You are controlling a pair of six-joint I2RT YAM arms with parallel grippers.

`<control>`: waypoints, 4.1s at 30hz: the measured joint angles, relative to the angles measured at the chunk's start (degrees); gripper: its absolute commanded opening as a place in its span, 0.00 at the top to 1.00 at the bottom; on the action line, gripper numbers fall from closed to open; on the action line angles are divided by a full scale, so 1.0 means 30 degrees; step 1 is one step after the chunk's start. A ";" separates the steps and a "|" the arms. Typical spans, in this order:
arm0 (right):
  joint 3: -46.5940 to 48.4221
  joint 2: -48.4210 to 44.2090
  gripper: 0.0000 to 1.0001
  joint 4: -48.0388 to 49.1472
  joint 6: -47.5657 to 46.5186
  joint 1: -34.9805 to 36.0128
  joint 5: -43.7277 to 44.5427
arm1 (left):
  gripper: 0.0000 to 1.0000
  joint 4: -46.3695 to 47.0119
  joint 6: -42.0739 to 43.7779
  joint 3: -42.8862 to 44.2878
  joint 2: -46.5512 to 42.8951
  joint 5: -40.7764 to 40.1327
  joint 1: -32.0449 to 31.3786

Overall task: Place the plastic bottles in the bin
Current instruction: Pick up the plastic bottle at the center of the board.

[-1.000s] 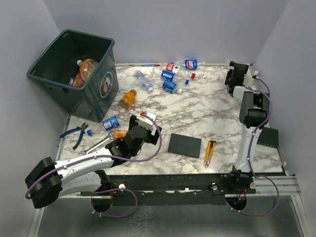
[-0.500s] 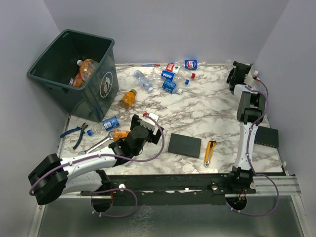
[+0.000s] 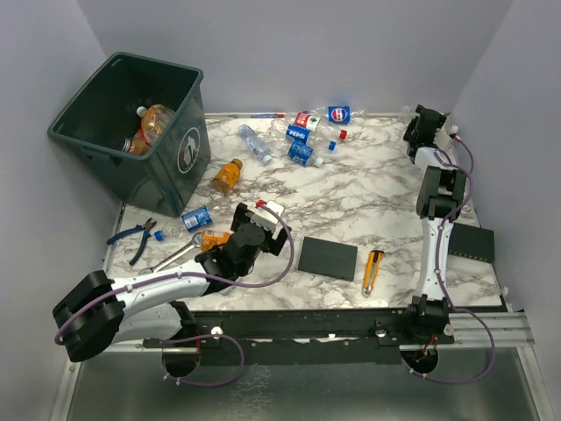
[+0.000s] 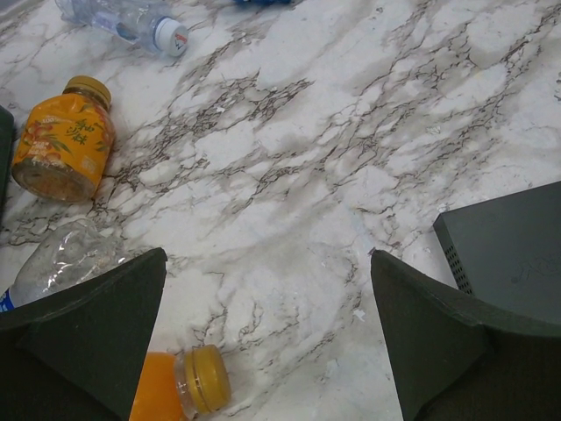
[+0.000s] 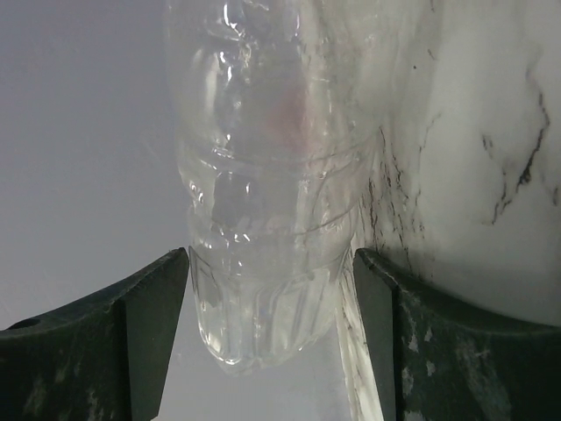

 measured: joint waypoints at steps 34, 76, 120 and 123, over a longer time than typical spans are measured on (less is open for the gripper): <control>-0.6965 -0.3818 0.75 0.2470 -0.1756 0.0095 -0.1938 | 0.01 0.0080 0.0007 0.0000 -0.1923 -0.0095 0.0036; -2.8946 -3.9408 0.99 -1.1198 -2.5645 1.2546 -1.5599 | 0.01 -0.0146 -0.6492 0.8765 -0.1792 1.3537 0.0240; -2.8093 -3.8913 0.30 -1.1752 -2.6971 1.3668 -1.6706 | 0.96 0.3096 -0.9573 0.8765 0.3432 1.7872 0.1931; -2.8297 -3.9080 0.26 -1.0630 -2.6447 1.3668 -1.6677 | 1.00 0.3891 -1.0222 0.7970 0.2747 1.7828 0.2484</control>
